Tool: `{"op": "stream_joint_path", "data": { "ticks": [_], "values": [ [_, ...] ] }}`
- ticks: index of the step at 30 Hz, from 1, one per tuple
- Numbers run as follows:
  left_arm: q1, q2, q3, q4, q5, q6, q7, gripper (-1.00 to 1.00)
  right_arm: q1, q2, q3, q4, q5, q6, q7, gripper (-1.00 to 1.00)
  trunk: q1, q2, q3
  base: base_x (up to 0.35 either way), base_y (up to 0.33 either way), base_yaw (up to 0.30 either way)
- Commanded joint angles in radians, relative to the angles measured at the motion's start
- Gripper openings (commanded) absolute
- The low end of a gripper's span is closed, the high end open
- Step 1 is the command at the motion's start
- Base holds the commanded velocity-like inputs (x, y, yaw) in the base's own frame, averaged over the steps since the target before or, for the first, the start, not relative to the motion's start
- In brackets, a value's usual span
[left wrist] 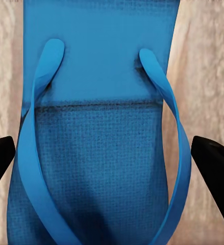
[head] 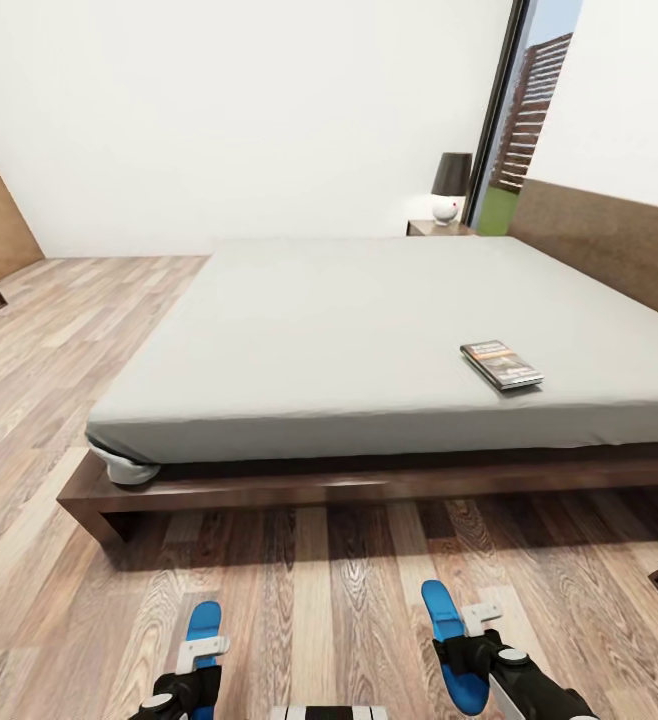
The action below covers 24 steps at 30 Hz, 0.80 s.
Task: In the bedroom, move the book from the bed onto either nightstand, and place the two sandals side by side next to the bed.
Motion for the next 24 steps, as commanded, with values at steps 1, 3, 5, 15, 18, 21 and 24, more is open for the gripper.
{"op": "stream_joint_path", "data": {
  "ticks": [1,3,5,15,18,21,24],
  "values": [
    [0.000,0.000,-0.006,0.001,0.009,-0.005,0.003,-1.00,0.000,-0.001,0.005,-0.002,-0.002,0.006,0.001,-1.00,0.000,0.000,-0.001,0.000,0.000,0.000],
    [-0.001,0.000,-0.006,0.000,0.009,-0.005,0.003,-1.00,0.000,0.000,0.004,-0.002,-0.002,0.006,0.002,-1.00,0.000,0.000,-0.001,0.000,0.000,0.000],
    [-0.002,0.000,-0.006,0.000,0.009,-0.005,0.002,-1.00,0.000,0.004,0.003,-0.005,-0.002,0.007,0.002,-1.00,0.000,0.000,-0.001,0.000,0.000,0.000],
    [-0.006,0.001,-0.007,-0.118,0.008,0.036,-0.001,-1.00,-0.039,0.010,0.003,-0.015,-0.002,0.020,0.002,-1.00,0.002,-0.002,-0.024,0.000,0.000,0.000],
    [-0.009,0.001,-0.008,-0.154,0.008,0.057,-0.001,-1.00,-0.049,0.011,0.003,-0.013,-0.002,0.020,0.002,-1.00,0.002,-0.002,-0.024,0.000,0.000,0.000],
    [-0.010,0.003,-0.014,-0.173,0.008,0.072,0.000,-1.00,-0.053,0.010,0.007,-0.009,-0.002,0.019,0.002,-1.00,0.004,-0.002,-0.036,0.000,0.000,0.000],
    [-0.010,0.004,-0.025,-0.176,0.008,0.074,0.001,-1.00,-0.054,0.009,0.013,-0.008,-0.002,0.017,0.002,-1.00,0.005,-0.003,-0.047,0.000,0.000,0.000]
  ]
}}
